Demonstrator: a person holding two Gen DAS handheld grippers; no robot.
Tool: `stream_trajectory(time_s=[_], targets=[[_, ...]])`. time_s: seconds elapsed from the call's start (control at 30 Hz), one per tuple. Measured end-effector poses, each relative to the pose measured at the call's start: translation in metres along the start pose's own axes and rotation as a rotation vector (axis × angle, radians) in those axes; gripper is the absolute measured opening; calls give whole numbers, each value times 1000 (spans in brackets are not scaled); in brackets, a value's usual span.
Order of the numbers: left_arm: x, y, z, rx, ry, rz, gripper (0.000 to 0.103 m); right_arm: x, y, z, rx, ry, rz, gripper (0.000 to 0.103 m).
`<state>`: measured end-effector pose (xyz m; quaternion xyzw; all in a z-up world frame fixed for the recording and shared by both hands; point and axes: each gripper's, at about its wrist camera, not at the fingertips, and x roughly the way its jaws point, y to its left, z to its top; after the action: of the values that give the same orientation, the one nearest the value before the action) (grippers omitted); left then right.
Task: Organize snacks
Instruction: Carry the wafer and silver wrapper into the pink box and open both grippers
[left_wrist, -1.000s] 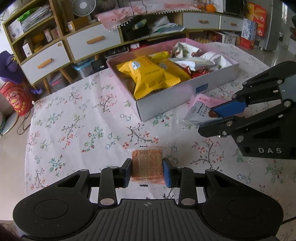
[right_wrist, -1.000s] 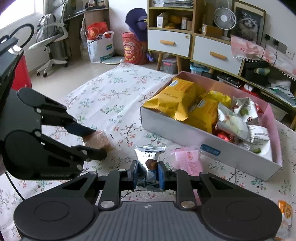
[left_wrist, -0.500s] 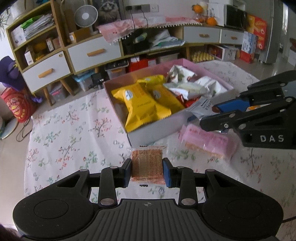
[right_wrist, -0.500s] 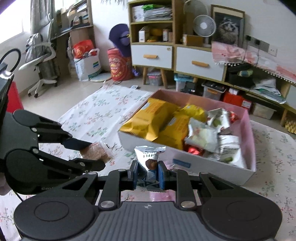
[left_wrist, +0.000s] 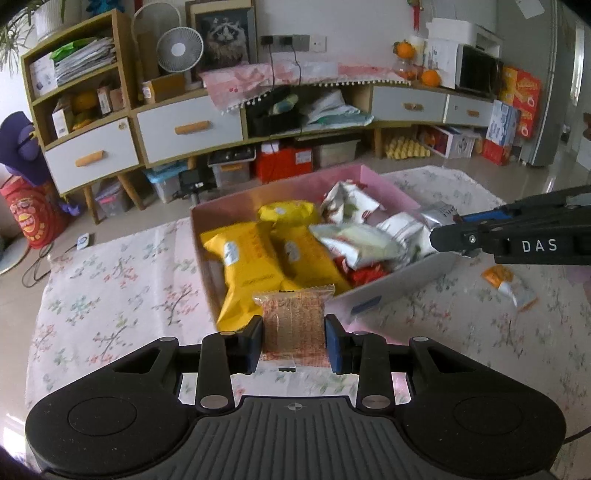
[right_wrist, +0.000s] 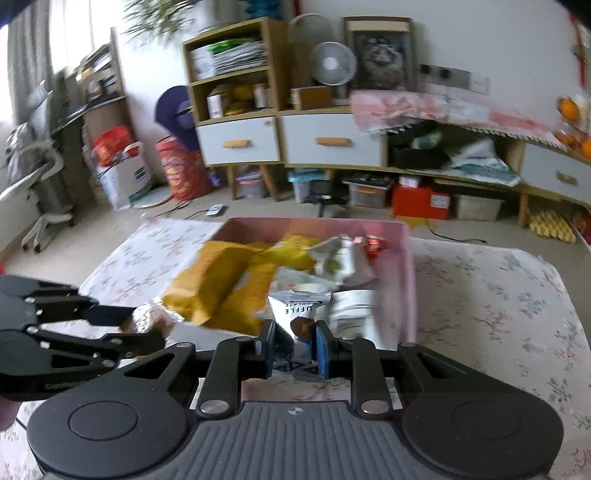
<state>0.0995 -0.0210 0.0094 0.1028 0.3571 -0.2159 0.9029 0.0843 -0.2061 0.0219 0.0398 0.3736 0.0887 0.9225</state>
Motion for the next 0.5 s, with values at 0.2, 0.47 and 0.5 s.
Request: stream_trajectory(time_s=[0.2, 0.47, 0.5], targets=[[9, -16, 14, -8, -35, 22, 32, 5, -27, 3, 60, -7, -28, 0], [25, -27, 42, 7, -64, 52, 32, 20, -53, 12, 163, -24, 4, 0], [30, -25, 48, 7, -58, 61, 32, 23, -56, 13, 183, -31, 14, 0]])
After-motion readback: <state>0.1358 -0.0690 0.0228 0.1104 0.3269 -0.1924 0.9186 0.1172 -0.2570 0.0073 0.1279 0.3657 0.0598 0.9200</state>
